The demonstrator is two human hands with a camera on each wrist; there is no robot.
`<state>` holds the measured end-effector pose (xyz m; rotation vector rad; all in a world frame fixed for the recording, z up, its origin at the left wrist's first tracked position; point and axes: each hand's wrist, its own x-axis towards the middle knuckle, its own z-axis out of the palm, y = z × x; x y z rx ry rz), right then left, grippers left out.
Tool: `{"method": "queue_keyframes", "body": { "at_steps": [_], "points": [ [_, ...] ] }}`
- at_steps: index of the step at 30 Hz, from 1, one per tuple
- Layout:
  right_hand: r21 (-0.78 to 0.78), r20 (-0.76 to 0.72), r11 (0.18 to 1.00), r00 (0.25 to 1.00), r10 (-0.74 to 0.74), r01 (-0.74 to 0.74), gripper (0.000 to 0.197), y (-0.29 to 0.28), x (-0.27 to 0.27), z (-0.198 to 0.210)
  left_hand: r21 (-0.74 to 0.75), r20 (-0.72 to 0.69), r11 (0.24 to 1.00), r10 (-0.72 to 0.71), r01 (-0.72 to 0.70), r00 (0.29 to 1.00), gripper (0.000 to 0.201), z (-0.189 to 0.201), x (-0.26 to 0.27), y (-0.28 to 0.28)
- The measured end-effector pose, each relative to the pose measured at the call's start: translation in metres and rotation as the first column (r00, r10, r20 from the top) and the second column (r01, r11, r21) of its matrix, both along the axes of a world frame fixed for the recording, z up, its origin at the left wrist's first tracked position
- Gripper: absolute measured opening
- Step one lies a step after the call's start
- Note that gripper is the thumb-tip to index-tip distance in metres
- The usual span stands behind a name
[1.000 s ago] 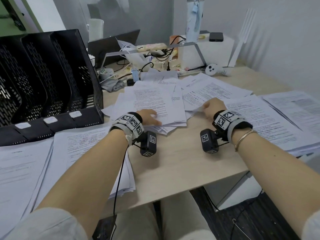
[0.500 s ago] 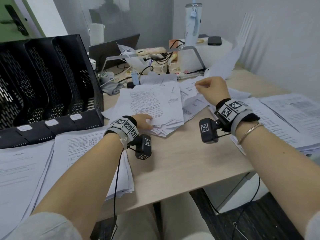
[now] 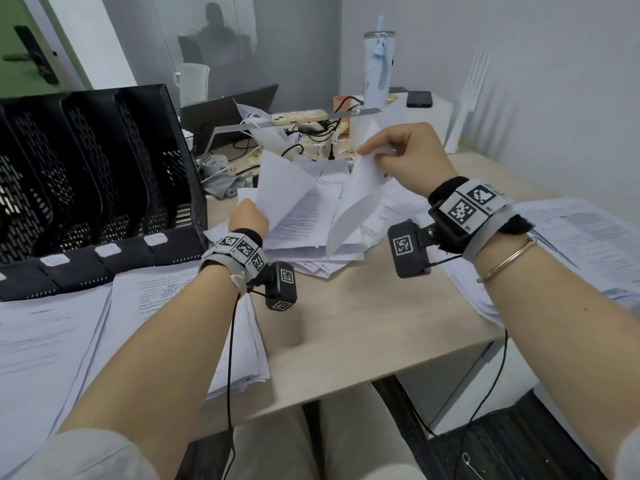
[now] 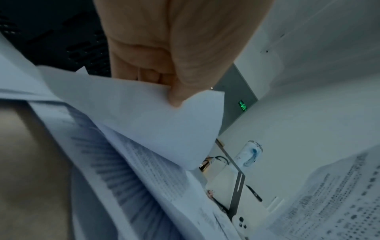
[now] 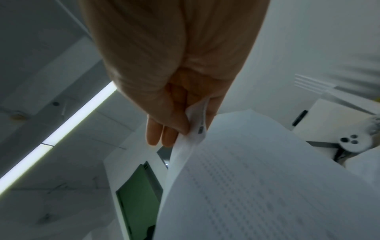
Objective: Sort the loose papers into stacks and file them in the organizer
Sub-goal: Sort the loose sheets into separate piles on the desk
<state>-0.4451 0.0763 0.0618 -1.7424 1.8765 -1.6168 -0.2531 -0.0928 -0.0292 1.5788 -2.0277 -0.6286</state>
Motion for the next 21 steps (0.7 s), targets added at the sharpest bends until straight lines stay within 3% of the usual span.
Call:
{"method": "queue_keyframes", "body": {
  "at_steps": [5, 9, 12, 16, 21],
  "points": [
    [-0.157, 0.062, 0.986, 0.995, 0.073, -0.062, 0.043, 0.005, 0.015, 0.013, -0.201, -0.366, 0.972, 0.042, -0.123, 0.93, 0.03, 0.023, 0.023, 0.007],
    [-0.177, 0.229, 0.983, 0.973, 0.003, 0.038, 0.04, 0.005, 0.01, -0.007, -0.372, -0.446, 0.92, -0.059, -0.125, 0.893, 0.036, 0.035, 0.033, 0.016],
    [-0.006, 0.329, 0.997, 0.942, -0.069, 0.076, 0.041, -0.002, 0.006, -0.039, -0.417, -0.422, 0.906, -0.122, -0.073, 0.898, 0.039, 0.036, 0.035, 0.024],
    [0.177, 0.334, 0.98, 0.931, -0.146, 0.09, 0.041, -0.018, 0.006, -0.081, -0.406, -0.282, 0.912, -0.181, 0.054, 0.942, 0.044, 0.032, 0.03, 0.038],
    [0.318, 0.301, 0.947, 0.943, -0.141, 0.04, 0.038, -0.03, 0.013, -0.102, -0.236, -0.044, 0.946, -0.238, 0.222, 0.97, 0.047, 0.011, 0.012, 0.041]
  ]
}}
